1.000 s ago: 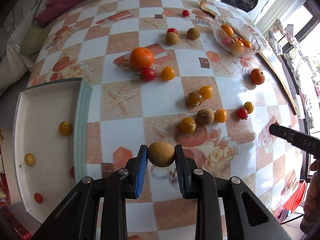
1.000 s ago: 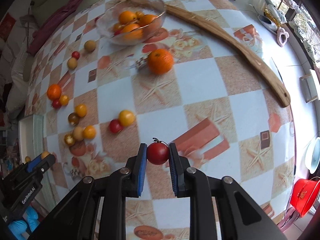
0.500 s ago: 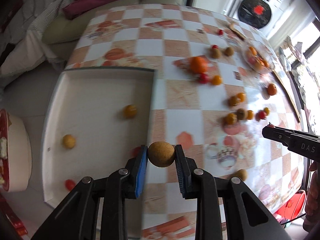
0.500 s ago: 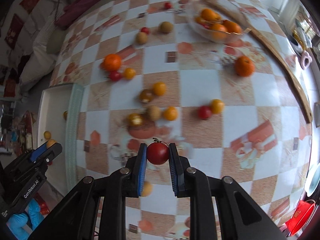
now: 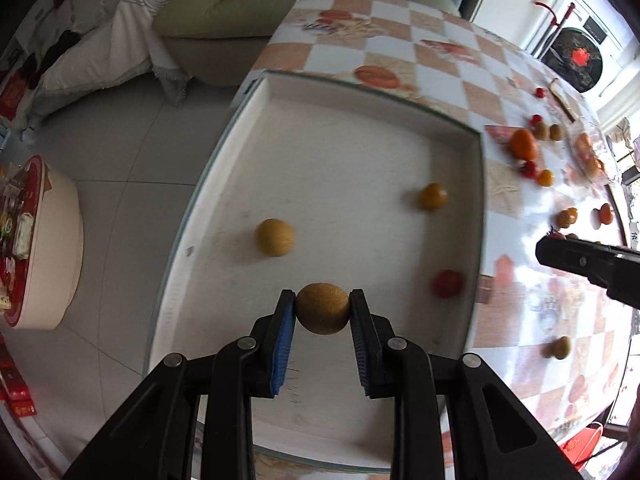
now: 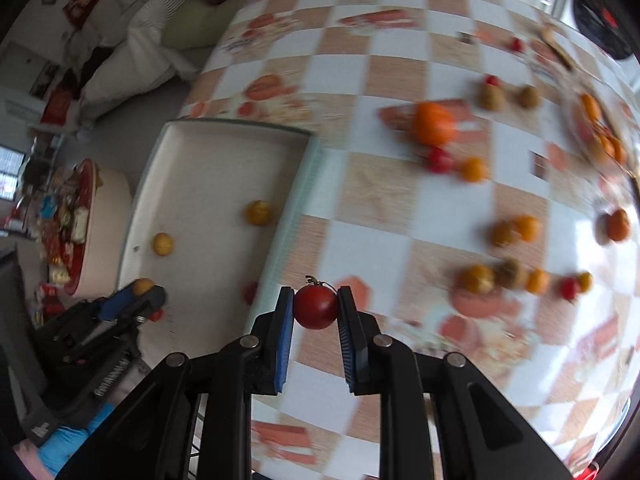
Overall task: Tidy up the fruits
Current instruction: 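Carry the red tomato and longan into the white tray and open both tools, then grasp a yellow cherry tomato with the right tool while the left tool grasps a yellow-brown cherry tomato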
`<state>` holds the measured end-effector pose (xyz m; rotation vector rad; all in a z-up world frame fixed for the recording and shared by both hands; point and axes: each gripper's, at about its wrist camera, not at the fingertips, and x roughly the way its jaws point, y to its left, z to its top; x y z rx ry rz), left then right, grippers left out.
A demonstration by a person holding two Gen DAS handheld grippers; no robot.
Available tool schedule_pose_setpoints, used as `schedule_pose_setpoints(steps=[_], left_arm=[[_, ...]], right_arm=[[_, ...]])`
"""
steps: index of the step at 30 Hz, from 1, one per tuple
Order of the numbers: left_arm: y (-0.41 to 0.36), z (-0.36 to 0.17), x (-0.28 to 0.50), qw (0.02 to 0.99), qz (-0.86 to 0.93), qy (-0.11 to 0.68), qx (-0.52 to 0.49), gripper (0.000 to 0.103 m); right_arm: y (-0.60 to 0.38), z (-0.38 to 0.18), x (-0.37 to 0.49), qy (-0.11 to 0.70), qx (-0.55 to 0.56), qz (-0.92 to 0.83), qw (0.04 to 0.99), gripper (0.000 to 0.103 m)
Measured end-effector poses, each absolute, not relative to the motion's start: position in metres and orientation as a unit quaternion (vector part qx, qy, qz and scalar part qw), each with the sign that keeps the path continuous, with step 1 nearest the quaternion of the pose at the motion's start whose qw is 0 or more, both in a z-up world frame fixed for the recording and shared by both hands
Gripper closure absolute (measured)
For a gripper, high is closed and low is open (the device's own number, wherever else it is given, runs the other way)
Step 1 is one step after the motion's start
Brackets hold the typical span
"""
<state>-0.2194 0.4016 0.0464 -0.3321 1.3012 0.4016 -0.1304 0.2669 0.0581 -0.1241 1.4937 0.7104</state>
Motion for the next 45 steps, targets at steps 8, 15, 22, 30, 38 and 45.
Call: schedule_pose_setpoints(steps=[8, 15, 22, 30, 38, 45], left_arm=[[0.419, 0.021, -0.222, 0.757, 0.185, 0.61, -0.145, 0.074], [0.419, 0.011, -0.221, 0.757, 0.173, 0.616, -0.133, 0.073], [0.416, 0.008, -0.219, 0.752, 0.164, 0.626, -0.124, 0.073], [0.415, 0.013, -0.22, 0.76, 0.172, 0.617, -0.111, 0.028], [0.415, 0.018, -0.22, 0.753, 0.176, 0.625, -0.102, 0.028], [0.393, 0.032, -0.207, 0.76, 0.153, 0.627, -0.081, 0.028]], right_arm=[[0.324, 0.033, -0.137, 0.683, -0.076, 0.335, 0.644, 0.08], [0.348, 0.015, -0.138, 0.69, -0.107, 0.336, 0.632, 0.08], [0.361, 0.0, -0.14, 0.705, -0.122, 0.324, 0.619, 0.079], [0.37, 0.005, -0.14, 0.703, -0.106, 0.343, 0.613, 0.049], [0.354, 0.025, -0.129, 0.694, -0.037, 0.347, 0.629, 0.02], [0.31, 0.044, -0.118, 0.686, -0.017, 0.319, 0.654, 0.02]])
